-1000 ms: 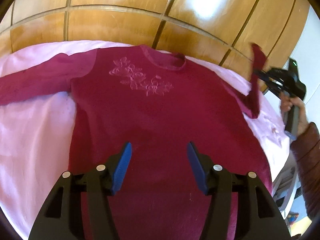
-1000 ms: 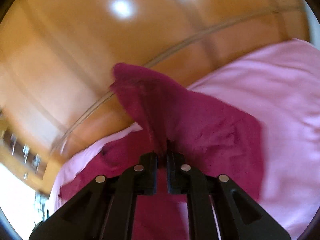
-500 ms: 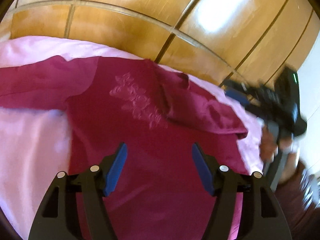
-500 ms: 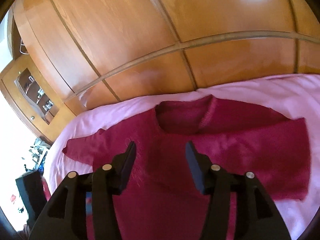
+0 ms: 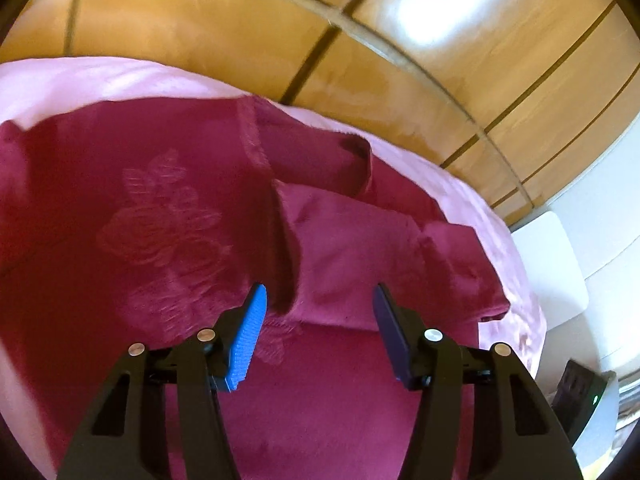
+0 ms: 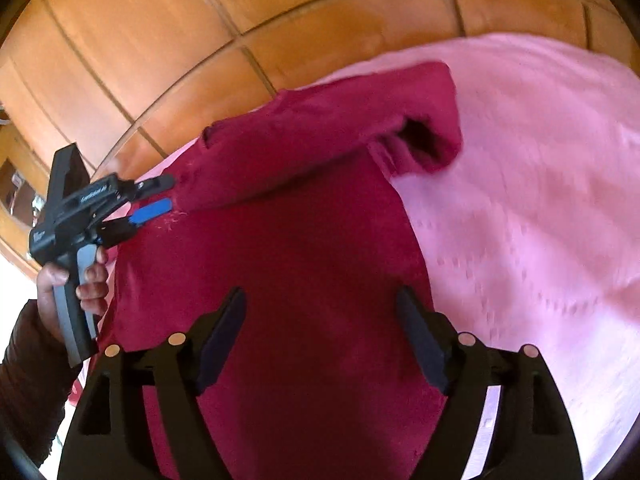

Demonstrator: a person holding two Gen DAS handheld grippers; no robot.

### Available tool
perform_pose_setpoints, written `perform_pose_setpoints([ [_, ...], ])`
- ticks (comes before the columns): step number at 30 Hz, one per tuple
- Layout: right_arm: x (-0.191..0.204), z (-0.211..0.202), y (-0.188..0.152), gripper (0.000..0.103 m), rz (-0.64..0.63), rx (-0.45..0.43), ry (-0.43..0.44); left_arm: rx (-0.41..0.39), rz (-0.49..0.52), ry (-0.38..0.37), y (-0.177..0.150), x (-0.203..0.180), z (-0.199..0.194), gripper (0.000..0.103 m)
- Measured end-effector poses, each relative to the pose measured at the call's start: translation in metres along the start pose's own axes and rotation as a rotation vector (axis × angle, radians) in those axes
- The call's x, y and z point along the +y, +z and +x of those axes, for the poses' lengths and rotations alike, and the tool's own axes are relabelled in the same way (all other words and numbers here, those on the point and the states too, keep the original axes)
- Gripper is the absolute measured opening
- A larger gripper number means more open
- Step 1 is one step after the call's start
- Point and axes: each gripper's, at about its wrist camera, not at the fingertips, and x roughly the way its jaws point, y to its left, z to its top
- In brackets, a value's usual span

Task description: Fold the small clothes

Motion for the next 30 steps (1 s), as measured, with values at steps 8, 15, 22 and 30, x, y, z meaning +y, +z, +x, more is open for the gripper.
perform_pose_setpoints([
  [8,0.0,-0.003,-0.002,0.087,0.022,-0.04,0.041,-0.042,0.063,0.031,0.018,-0.026,0.012,0.002],
  [15,-0.007,-0.021,0.009,0.087,0.084,-0.056,0.059,-0.285,0.109,-0.053,0.048,-0.035,-0.084,0.002],
  [22,-0.004,-0.037,0.032,0.084,0.089,-0.118,0.042,-0.267,0.071,0.108,0.038,0.029,-0.1,0.002],
  [30,0.036,0.01,0.096,0.071,-0.035,-0.113,-0.029,-0.17,0.014,0.181,0.016,0.072,-0.059,0.002],
])
